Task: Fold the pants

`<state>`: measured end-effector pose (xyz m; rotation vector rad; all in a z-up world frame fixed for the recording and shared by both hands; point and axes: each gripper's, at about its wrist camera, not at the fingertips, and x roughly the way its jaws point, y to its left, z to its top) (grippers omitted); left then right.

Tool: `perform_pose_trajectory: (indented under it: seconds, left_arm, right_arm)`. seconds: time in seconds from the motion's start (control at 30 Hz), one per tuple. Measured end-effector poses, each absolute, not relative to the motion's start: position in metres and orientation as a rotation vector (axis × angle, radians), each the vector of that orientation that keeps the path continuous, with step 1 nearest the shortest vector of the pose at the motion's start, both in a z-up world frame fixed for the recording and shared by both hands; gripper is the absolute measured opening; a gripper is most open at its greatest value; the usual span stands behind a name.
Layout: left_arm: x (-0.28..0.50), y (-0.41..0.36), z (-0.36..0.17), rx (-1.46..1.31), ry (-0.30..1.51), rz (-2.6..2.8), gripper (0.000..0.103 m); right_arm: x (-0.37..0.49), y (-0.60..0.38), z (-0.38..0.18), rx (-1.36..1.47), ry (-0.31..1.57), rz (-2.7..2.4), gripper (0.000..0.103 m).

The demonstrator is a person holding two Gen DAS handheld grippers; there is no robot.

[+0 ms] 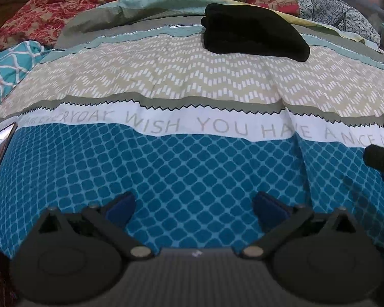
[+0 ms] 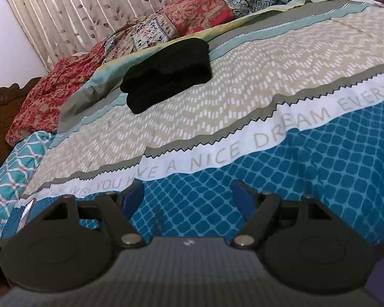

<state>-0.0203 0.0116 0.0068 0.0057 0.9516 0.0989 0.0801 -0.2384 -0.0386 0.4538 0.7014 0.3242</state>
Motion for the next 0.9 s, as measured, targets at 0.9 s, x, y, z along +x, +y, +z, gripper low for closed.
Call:
perform_pose_trajectory:
  seconds: [0.9]
  left_arm:
    - [-0.034, 0.009, 0.045, 0.053, 0.854, 0.131, 0.103]
  right_arm:
    - [0.042, -0.220, -0.022, 0.270, 0.669, 0.306, 0.098]
